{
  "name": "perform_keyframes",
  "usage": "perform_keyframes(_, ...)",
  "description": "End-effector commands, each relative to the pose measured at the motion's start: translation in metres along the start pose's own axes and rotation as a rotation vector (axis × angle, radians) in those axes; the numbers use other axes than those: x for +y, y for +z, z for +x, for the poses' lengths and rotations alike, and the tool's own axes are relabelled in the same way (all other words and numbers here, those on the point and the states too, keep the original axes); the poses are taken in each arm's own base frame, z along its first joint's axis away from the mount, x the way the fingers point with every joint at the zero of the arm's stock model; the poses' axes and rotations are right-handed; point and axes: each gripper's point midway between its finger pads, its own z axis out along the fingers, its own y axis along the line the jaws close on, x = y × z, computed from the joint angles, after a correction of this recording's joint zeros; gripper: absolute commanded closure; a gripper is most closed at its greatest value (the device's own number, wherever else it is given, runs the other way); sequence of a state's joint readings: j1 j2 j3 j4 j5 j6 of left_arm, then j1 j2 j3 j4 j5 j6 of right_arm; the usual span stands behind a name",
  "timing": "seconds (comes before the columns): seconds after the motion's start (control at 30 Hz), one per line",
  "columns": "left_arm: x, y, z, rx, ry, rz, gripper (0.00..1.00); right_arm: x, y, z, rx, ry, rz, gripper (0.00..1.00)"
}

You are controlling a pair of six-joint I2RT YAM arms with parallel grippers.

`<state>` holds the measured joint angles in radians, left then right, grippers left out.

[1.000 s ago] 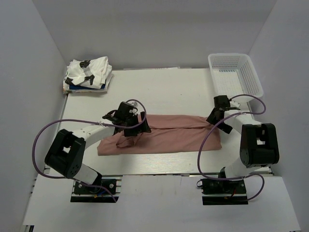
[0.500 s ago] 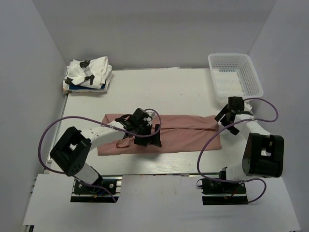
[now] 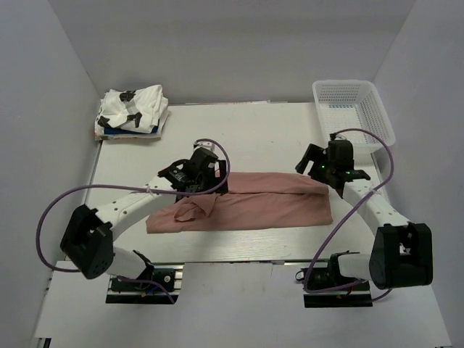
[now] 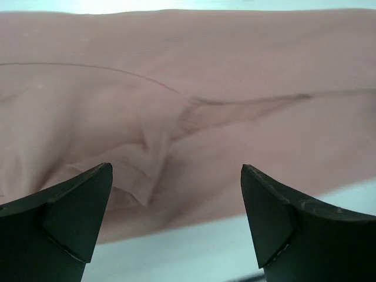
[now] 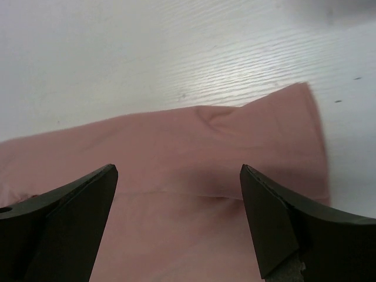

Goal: Fold and stack the t-shirts
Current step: Fold the other side of the tshirt into a rectangle

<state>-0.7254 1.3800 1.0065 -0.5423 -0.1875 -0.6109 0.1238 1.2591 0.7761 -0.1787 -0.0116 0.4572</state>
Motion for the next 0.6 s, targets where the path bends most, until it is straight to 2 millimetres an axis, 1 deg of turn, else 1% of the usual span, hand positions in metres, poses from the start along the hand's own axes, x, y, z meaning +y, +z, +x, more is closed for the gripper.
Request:
perform_keyframes(0.0,0.037,0.023,0.006,0.008,-0.021,-0.203,0.0,0.024,0.01,-0.002,-0.003,-0.063,-0.071,0.1)
perform_keyframes(0.03,0.048,0.032,0.009,0.019,-0.018,-0.256,0.0,0.022,0.016,0.007,0.024,-0.063,-0.066,0.1)
perform_keyframes(0.07,0.047,0.036,0.009,0.017,-0.019,-0.255,0.0,0.021,0.019,0.015,0.042,-0.064,-0.062,0.1)
perform_keyframes(0.1,0.052,0.04,0.01,0.024,-0.034,-0.27,0.0,0.023,0.021,0.016,0.037,-0.052,-0.07,0.1)
perform_keyframes(0.13,0.049,0.044,0.009,0.019,-0.038,-0.256,0.0,0.017,0.027,0.028,0.068,-0.046,-0.055,0.1)
perform_keyframes(0.17,0.049,0.048,0.008,0.023,-0.047,-0.251,0.0,0.016,0.028,0.032,0.077,-0.042,-0.05,0.1)
perform_keyframes(0.23,0.05,0.057,0.02,0.049,-0.045,-0.242,0.0,0.01,0.035,0.041,0.091,-0.036,-0.027,0.1)
perform_keyframes(0.27,0.047,0.059,0.018,0.053,-0.058,-0.216,0.0,0.006,0.038,0.047,0.112,-0.039,-0.014,0.1)
perform_keyframes(0.3,0.047,0.063,0.027,0.081,-0.045,-0.206,0.0,0.004,0.041,0.053,0.134,-0.037,-0.003,0.1)
perform_keyframes(0.33,0.038,0.062,0.033,0.118,-0.05,-0.156,0.0,0.002,0.043,0.057,0.147,-0.027,0.006,0.1)
perform_keyframes(0.37,0.036,0.062,0.04,0.144,-0.043,-0.135,0.0,-0.001,0.046,0.063,0.167,-0.025,0.018,0.1)
perform_keyframes(0.4,0.021,0.056,0.044,0.16,-0.043,-0.06,0.0,-0.004,0.048,0.066,0.175,-0.009,0.032,0.1)
perform_keyframes(0.43,0.02,0.056,0.055,0.196,-0.033,-0.037,0.0,-0.004,0.048,0.066,0.175,-0.008,0.032,0.1)
perform_keyframes(0.47,0.008,0.05,0.048,0.163,-0.031,0.04,0.0,-0.012,0.049,0.068,0.175,-0.005,0.071,0.1)
perform_keyframes(0.5,0.003,0.046,0.05,0.166,-0.034,0.081,0.0,-0.012,0.05,0.068,0.174,-0.001,0.077,0.1)
perform_keyframes(0.53,0.001,0.044,0.064,0.199,-0.036,0.122,0.0,-0.014,0.05,0.069,0.176,0.001,0.084,0.1)
perform_keyframes(0.57,-0.004,0.044,0.063,0.2,-0.038,0.147,0.0,-0.015,0.05,0.069,0.177,0.001,0.09,0.1)
